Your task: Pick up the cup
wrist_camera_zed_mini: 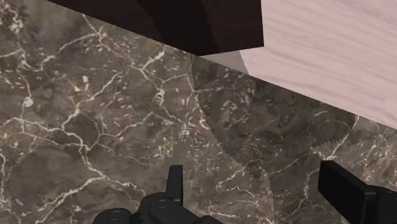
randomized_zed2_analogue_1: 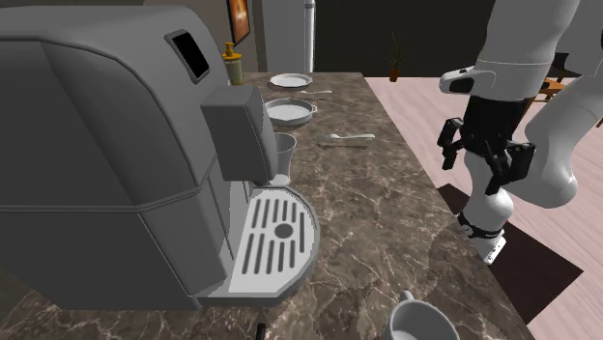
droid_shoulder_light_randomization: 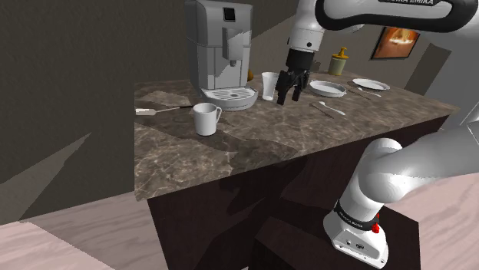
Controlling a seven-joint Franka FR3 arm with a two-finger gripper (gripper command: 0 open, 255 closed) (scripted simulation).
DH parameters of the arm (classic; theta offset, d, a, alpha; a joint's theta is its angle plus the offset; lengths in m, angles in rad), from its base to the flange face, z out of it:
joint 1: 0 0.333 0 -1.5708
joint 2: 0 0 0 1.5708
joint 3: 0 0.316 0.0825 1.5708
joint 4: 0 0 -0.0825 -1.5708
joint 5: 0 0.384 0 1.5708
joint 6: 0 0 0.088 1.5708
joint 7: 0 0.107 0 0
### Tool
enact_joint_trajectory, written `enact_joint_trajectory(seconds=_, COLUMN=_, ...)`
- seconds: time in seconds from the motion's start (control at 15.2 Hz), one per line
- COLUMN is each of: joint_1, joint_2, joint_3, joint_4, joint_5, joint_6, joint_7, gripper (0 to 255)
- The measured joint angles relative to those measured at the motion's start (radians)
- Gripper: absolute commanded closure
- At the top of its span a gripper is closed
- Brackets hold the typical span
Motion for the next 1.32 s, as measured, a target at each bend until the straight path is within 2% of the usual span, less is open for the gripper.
enact_joint_trajectory(seconds=0.2, joint_1=-0.008, joint_2=0.024, joint_3=-0.022, joint_4=0.020, joint_5=-0.008, joint_6=0.004, joint_7=-0.018, gripper=0)
enact_joint_trajectory(seconds=0.66, joint_1=-0.045, joint_2=0.205, joint_3=-0.143, joint_4=0.145, joint_5=-0.030, joint_6=0.053, joint_7=-0.121, gripper=0)
enact_joint_trajectory(seconds=1.06, joint_1=-0.070, joint_2=0.395, joint_3=-0.254, joint_4=0.317, joint_5=-0.012, joint_6=0.059, joint_7=-0.225, gripper=0)
enact_joint_trajectory(seconds=1.32, joint_1=-0.090, joint_2=0.527, joint_3=-0.323, joint_4=0.436, joint_5=0.025, joint_6=0.055, joint_7=-0.296, gripper=0)
